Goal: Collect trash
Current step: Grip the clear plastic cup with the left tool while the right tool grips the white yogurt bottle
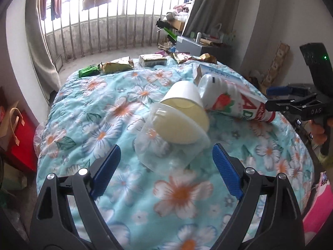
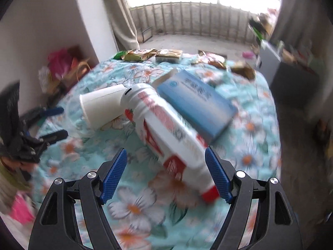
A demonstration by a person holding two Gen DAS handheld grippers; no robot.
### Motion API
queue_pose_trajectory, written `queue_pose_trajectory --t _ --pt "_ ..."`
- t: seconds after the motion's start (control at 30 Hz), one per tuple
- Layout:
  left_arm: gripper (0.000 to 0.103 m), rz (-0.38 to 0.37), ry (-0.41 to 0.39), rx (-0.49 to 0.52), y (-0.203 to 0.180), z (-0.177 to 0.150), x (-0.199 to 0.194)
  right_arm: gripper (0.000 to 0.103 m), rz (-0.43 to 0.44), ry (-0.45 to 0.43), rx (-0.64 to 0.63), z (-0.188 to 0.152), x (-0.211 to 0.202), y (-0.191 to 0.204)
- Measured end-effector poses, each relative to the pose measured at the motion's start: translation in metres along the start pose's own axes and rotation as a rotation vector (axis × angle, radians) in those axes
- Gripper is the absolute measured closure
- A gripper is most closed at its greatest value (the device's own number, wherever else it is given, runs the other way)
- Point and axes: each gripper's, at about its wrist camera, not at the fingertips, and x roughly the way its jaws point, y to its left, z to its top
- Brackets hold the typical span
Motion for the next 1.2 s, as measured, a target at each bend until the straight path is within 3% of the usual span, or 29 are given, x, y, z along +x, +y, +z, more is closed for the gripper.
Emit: queue_pose_trajectory --t 0.2,0.33,0.43,0.53,0.83,1.03,1.2 --pt "0.018 -0.056 0.076 0.022 0.004 0.005 0.027 0.028 -0.015 0.083 -0.118 0.019 0.038 0.008" --pt "0.020 -0.061 0.092 0.024 -0.002 0.005 0.037 0.028 -0.002 0.122 -0.084 0.023 0.054 -0.001" --pt "0.030 -0.087 0.101 0.002 -0.003 0.003 0.041 0.028 0.030 0.117 -0.046 0.023 0.055 -0.008" --pt "0.031 -0.096 0.091 -0.035 0.000 0.003 0.041 0.027 0.026 0.117 -0.058 0.022 0.056 -0.005" --pt "0.032 -0.132 0.077 -0.104 -0.010 -0.012 0.007 0.027 -0.114 0.167 -0.151 0.013 0.075 0.009" --pt "0.033 -0.201 0.076 -0.152 -0.032 -0.034 -0.021 0.029 -0.058 0.199 -0.071 -0.008 0.047 0.011" --pt "0.036 -0.259 0.079 -0.200 -0.056 -0.055 -0.037 0.029 0.009 0.259 0.118 -0.054 0.010 0.000"
